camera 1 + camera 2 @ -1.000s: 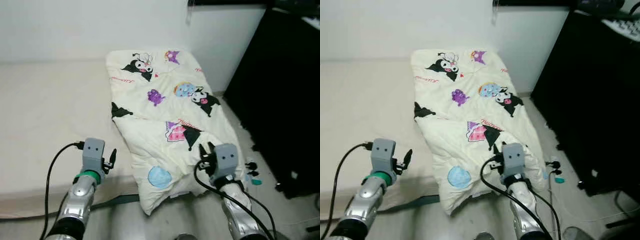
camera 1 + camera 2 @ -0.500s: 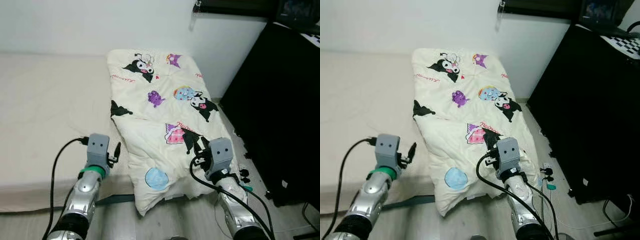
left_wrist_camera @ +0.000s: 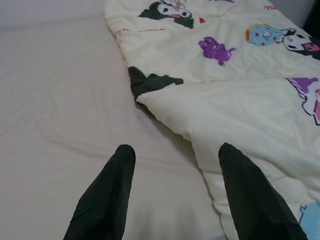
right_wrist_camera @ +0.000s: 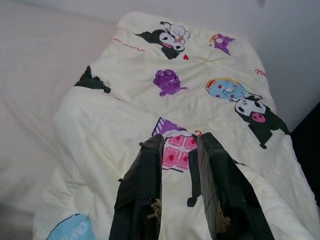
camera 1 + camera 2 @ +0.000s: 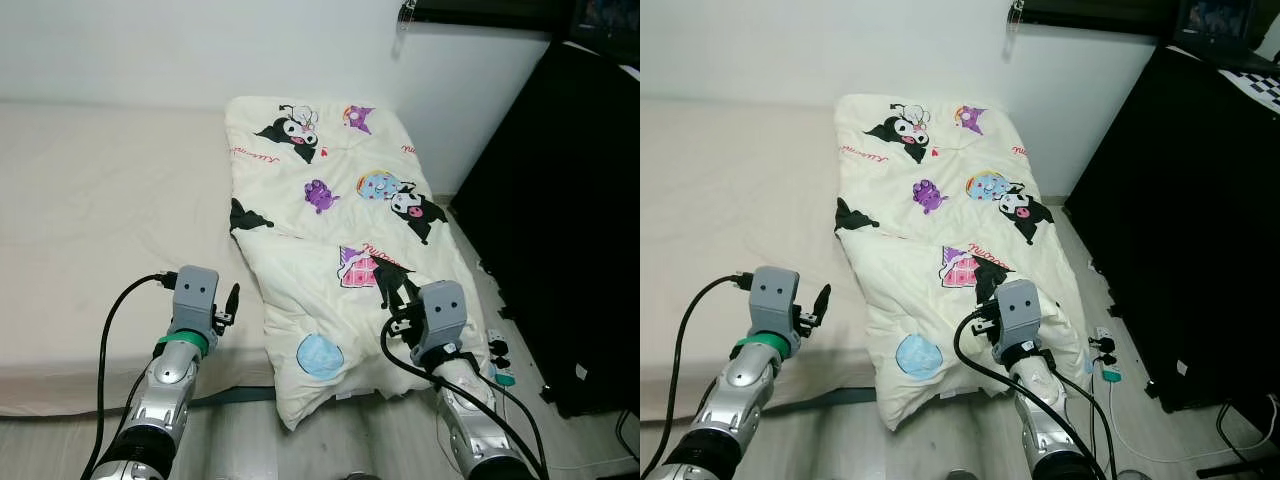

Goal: Clean up the room

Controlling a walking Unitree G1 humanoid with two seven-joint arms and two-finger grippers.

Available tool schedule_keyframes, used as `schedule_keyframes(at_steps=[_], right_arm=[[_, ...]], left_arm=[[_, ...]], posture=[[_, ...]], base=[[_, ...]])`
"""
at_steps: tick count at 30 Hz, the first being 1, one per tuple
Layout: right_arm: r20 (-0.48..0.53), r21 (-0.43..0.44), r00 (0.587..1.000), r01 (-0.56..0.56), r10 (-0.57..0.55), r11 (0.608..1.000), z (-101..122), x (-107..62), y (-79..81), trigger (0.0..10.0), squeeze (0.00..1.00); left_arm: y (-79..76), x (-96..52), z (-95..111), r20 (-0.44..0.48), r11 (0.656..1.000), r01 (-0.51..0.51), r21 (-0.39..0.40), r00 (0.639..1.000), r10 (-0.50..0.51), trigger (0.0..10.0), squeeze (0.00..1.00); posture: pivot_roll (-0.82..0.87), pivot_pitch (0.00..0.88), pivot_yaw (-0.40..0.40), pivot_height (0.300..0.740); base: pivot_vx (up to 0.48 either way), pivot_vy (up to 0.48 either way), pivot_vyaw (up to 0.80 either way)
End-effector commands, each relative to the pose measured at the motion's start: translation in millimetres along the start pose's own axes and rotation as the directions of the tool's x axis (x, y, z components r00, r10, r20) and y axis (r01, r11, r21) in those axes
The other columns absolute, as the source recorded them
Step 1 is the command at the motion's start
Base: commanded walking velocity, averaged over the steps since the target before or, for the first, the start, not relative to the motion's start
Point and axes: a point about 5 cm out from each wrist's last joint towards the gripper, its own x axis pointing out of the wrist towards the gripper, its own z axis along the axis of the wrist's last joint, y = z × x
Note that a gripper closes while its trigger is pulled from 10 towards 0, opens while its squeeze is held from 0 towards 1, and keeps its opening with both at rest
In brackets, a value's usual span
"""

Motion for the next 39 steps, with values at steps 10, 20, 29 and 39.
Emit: schedule_keyframes(at_steps=[10,20,29,39], right_arm=[[-0.026,-0.015,0.999,-0.022,0.022,1.000,-6.3,-5.8,-3.6,10.0,0.00],[-0.027,-0.016,0.999,-0.024,0.024,1.000,-5.8,-5.1,-2.3,10.0,0.00],[-0.030,-0.024,0.999,-0.044,0.044,0.999,-5.2,-4.5,-3.0,10.0,0.00],[-0.030,-0.043,0.999,-0.029,0.028,0.999,-5.0,-8.0,-9.9,10.0,0.00]], left_arm=[[-4.7,-5.2,-5.5,-0.008,1.000,-0.010,-0.017,1.000,0.010,10.0,0.00],[-4.2,-6.4,-5.9,-0.007,1.000,-0.006,-0.005,1.000,0.006,10.0,0.00],[-10.1,-10.4,-9.5,-0.016,1.000,-0.009,-0.027,1.000,0.008,10.0,0.00],[-23.9,-5.8,-7.4,-0.020,0.999,0.040,-0.022,0.999,-0.040,10.0,0.00]], posture=[[-0.02,0.066,-0.080,0.740],[-0.02,0.090,-0.088,0.740],[-0.03,0.100,-0.102,0.740],[-0.05,0.098,-0.091,0.740]], base=[[0.000,0.000,0.00],[0.000,0.000,0.00],[0.000,0.000,0.00],[0.000,0.000,0.00]])
